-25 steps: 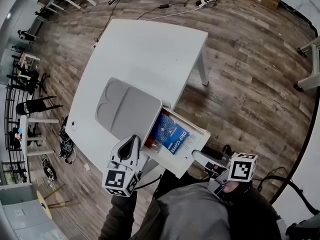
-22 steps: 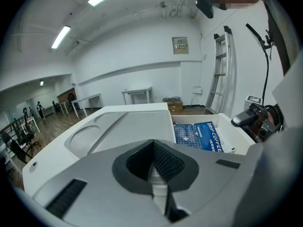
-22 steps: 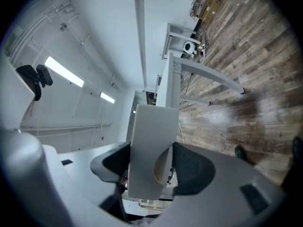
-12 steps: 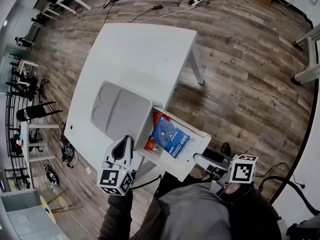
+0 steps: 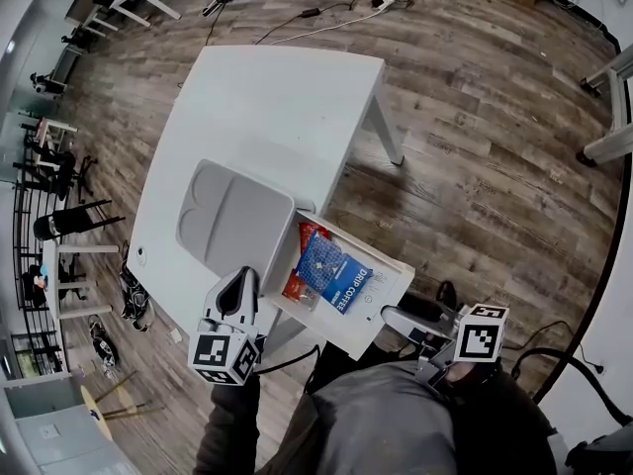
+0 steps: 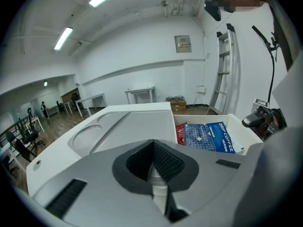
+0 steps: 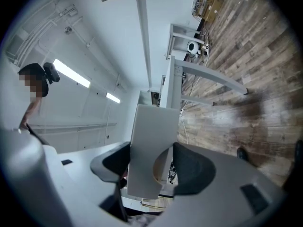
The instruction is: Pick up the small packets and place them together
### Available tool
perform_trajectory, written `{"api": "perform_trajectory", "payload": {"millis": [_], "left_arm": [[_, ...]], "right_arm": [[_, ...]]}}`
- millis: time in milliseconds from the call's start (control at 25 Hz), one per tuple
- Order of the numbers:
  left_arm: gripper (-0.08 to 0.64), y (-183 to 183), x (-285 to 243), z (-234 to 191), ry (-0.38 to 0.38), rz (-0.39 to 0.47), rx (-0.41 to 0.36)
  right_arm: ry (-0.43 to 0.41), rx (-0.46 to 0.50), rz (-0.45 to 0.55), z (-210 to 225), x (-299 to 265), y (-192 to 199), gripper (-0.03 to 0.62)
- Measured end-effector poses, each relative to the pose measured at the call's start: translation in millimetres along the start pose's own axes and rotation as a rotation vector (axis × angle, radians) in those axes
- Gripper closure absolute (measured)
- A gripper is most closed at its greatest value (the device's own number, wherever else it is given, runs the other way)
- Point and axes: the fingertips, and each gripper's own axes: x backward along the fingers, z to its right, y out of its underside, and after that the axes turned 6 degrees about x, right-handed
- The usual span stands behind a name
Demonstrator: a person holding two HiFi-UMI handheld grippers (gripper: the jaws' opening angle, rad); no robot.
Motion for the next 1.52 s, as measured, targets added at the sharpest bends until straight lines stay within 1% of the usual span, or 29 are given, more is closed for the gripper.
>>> {"api": "perform_trajectory", "payload": {"millis": [240,400,480,560,640,720,840,920,1000,1080,1240,1280,1360,1440,1520], "left_arm": [[0.563,1,0,-2,-0.017,0.004,0.021],[0.563,-2,2,-7,-0.045,0.029,0.092],[0.563,-3,4,-11,-0.072,0.046,0.127],[0.563,-3,8,-15,-0.106,0.061,0.145],[0.563,-5,15,-17,-0.146,0.082,0.142],[0.563,-11,24,-15,-0.189,0.112,0.123],[0.563,-22,48,-1,-0.239,0.162,0.082],[0.563,-29,69,13,-0.256,0.19,0.065],[0.563,-33,85,32,-0.262,0.219,0.071],[0.563,-37,95,57,-0.253,0.24,0.105],[0.563,-34,104,100,-0.209,0.26,0.171],[0.563,-30,106,106,-0.206,0.257,0.191],[0.563,-17,108,107,-0.209,0.24,0.243],[0.563,-4,110,99,-0.225,0.237,0.29],[0.563,3,114,91,-0.244,0.244,0.314]], "right_arm": [[0.028,0.078,-0.023,2,7,-3,0.301],[0.052,0.104,-0.025,4,25,-10,0.301],[0.074,0.119,-0.016,7,35,-17,0.301],[0.098,0.144,-0.003,11,46,-24,0.301],[0.11,0.187,0.005,10,55,-35,0.301],[0.102,0.248,-0.003,5,60,-48,0.301],[0.063,0.352,-0.047,-11,63,-63,0.301],[0.028,0.416,-0.078,-29,62,-67,0.301],[-0.008,0.491,-0.118,-49,58,-70,0.301],[-0.046,0.58,-0.179,-68,50,-72,0.301],[-0.125,0.778,-0.34,-104,19,-68,0.301],[-0.146,0.842,-0.39,-110,8,-64,0.301],[-0.179,0.998,-0.487,-116,-15,-53,0.301],[-0.196,1.172,-0.582,-112,-36,-40,0.301],[-0.201,1.342,-0.686,-102,-49,-27,0.301]]}}
